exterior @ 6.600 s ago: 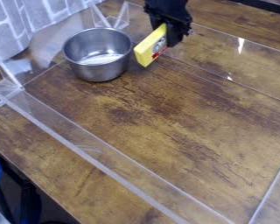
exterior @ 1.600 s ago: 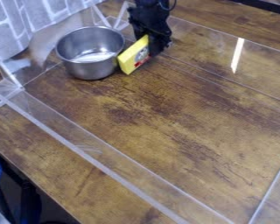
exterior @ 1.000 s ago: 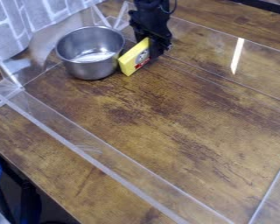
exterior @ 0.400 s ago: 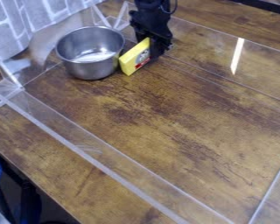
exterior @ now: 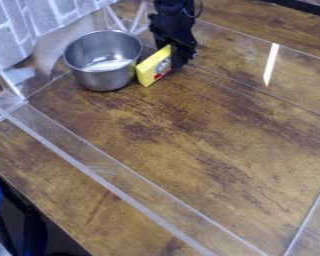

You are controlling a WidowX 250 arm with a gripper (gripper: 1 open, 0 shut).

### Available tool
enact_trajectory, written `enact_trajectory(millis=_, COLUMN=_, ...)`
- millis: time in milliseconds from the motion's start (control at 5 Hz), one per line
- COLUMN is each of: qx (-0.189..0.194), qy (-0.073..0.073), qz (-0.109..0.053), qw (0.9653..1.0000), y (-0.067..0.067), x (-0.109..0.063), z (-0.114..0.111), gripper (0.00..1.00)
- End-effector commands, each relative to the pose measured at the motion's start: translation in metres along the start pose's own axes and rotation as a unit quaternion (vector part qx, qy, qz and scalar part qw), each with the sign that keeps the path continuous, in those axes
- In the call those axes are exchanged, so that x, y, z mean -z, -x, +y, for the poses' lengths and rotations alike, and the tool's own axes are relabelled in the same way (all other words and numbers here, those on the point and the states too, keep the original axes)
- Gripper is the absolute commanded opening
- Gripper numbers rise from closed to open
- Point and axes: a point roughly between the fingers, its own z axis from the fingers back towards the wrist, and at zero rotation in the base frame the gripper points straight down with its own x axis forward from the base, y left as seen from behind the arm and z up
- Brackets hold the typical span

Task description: Move the yellow butter to the left side of the table

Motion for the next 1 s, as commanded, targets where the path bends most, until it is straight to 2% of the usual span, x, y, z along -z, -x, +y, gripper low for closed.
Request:
enact_trajectory(millis=0, qx=-0.011, qy=-0.020, qz=-0.024, qw=0.9995, y=-0.005, x=-0.024, z=0.019, gripper=0.00)
enact_trajectory(millis=600, qx=-0.007, qy=-0.035, qz=-0.018, qw=0.9992, y=-0.012, x=-0.053, z=0.023, gripper=0.00)
enact_trajectory(millis=800, qx=-0.006, qy=-0.035, qz=-0.017, qw=0.9992, y=-0.013, x=-0.050, z=0.023, gripper=0.00)
